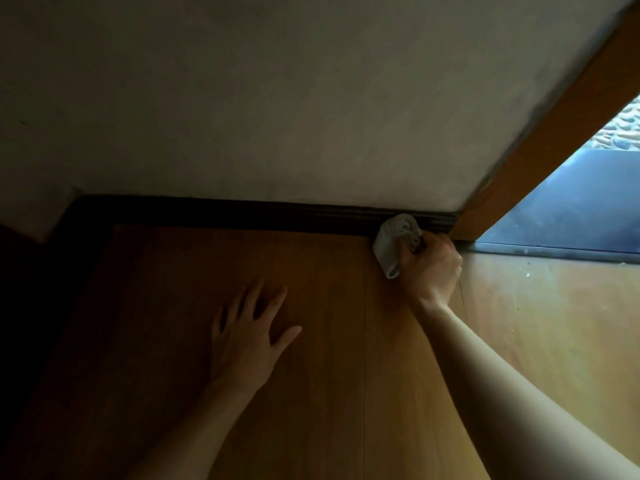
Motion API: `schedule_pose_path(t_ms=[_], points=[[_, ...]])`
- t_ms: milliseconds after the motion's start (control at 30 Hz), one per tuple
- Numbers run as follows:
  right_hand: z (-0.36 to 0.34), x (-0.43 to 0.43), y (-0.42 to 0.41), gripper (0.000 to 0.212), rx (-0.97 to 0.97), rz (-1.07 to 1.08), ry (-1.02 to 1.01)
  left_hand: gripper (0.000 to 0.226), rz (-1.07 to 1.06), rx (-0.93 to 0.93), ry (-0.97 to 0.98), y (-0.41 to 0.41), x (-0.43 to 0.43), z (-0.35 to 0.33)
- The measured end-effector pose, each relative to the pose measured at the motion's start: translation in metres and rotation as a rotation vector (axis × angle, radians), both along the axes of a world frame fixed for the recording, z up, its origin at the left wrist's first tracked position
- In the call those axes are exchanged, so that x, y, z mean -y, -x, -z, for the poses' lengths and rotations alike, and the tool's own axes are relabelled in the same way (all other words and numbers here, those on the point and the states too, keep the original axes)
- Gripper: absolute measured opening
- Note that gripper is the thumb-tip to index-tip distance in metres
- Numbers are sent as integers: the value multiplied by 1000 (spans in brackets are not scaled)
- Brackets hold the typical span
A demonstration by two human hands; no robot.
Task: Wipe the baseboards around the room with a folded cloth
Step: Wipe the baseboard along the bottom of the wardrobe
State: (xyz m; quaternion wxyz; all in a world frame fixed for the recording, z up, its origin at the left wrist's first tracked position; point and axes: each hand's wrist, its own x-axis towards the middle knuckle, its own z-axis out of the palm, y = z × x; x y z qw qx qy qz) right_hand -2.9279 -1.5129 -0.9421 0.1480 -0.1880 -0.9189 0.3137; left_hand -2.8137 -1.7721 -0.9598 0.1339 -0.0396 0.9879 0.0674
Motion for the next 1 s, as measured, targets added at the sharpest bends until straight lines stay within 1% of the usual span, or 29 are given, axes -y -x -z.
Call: schedule_pose_path(t_ms=[133,300,433,500,567,700,833,1000], points=[[0,5,3,26,-12,-119,30,89,1,-2,-1,-1,1,5],[0,-6,0,27,-27,-49,2,91,-7,2,-4,0,-1,4],[1,-1,6,22,-30,-222,-51,89,-10,10,-6,1,-1,3],[2,-8,8,23,-40,-200,-77,87,-3,26,13,1,0,3],[2,-8,5,24,-63,-152,-56,88,-8,6,1,1,-1,4],[5,26,7,18,-74,-209,-60,88,-7,-2,-16,-1,1,8],[3,56,10,20,-83,-272,-32,87,-7,-17,-20,0,2,8],[1,57,11,20,-65,-296,-22,82,-15,-3,-28,0,1,5]])
